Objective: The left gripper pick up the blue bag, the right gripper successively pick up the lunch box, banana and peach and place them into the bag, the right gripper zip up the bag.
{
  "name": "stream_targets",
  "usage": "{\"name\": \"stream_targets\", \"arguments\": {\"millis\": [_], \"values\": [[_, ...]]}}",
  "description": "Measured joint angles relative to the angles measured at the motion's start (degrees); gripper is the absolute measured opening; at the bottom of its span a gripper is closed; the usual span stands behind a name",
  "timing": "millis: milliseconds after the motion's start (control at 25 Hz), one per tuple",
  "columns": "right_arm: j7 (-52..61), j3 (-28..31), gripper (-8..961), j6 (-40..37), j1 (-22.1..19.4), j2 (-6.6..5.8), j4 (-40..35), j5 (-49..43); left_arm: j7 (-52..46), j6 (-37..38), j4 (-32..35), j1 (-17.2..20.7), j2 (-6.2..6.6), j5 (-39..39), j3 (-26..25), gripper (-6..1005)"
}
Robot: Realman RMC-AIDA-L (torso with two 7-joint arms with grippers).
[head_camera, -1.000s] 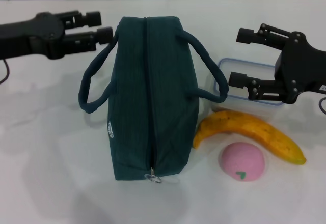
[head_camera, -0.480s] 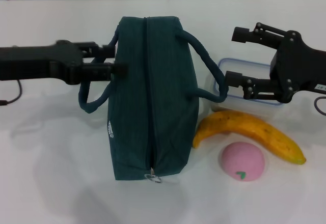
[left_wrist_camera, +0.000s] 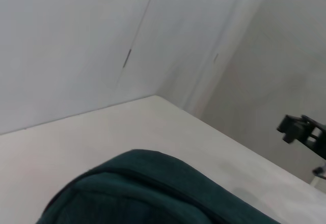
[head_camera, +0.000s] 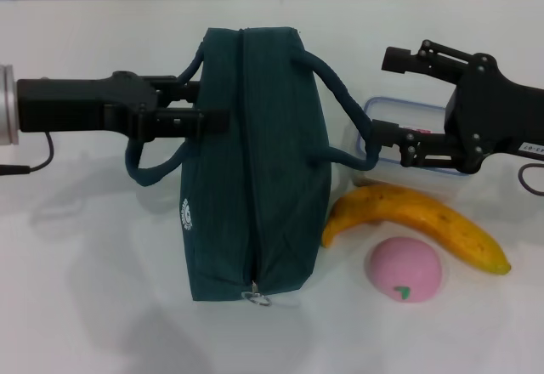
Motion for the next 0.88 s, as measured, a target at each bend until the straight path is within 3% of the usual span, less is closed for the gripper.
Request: {"name": "stream_targets", "arguments": {"millis": [480,880], "values": [[0.2,0.0,821,-0.2,-0.2,0.25,0.4,0.1,-0.3,-3.1,-0.1,-0.2,-0.23,0.9,-0.8,671],[1.0,-0.2,818,-0.6,-1.1,0.28,0.8,1.2,1.7,-3.3,0.5,-0.4,-1.31,1.7,-1.2,324]]}}
